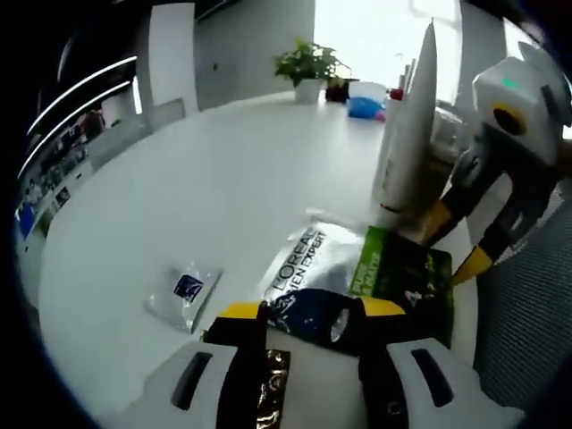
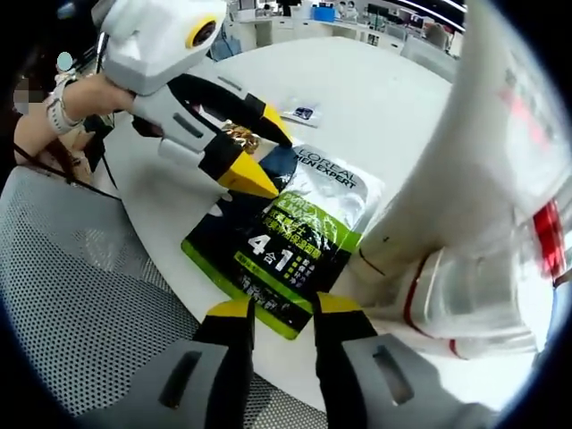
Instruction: Arrange the skincare products in the storage area until every visible bottle or jar stands upright without overlapping.
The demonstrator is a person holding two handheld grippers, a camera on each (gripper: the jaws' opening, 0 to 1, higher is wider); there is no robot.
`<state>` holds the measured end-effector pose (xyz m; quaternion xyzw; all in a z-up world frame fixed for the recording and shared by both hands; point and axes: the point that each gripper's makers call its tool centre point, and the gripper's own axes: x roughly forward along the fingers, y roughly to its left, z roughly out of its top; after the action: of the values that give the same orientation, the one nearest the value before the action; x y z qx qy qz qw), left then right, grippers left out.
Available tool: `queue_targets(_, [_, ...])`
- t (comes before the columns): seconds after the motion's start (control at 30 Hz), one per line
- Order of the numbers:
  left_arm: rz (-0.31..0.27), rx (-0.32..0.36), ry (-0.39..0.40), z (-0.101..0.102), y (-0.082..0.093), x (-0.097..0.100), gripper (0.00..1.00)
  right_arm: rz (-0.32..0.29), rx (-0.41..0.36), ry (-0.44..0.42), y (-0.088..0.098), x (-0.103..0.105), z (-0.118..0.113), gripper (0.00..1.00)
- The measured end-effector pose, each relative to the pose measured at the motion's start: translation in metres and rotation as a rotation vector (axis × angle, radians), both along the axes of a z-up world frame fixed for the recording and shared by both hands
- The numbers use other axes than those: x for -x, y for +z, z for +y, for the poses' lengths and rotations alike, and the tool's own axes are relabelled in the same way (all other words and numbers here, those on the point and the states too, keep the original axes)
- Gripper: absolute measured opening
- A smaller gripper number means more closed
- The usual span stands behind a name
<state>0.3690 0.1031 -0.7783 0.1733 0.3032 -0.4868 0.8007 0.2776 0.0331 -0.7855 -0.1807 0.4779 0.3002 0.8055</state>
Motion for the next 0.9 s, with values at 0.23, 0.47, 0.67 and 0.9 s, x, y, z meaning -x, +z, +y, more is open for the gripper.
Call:
queue_targets(0.23, [-0.026,-0.059,-0.047,0.010,0.001,0.009,0.38,-0.002,0.001,0.003,0.000,0.000,0.000,0.26])
queue_targets(0.47, [-0.089,-0.108,-0.100,0.015,0.003,0.017,0.38,-0.002,0.002,0.007,0.000,0.000,0.000,0.26])
queue_targets(0.67, [-0.162,-0.159,-0.120,0.016,0.008,0.019,0.42,-0.004,0.003,0.013,0.000,0.000,0.001,0.27])
queue_targets(0.9, [-0.081,0.009,-0.003,0.014,0.037,0.027,0.44,-0.009,0.003,0.012,0.000,0.000,0.002,0.27])
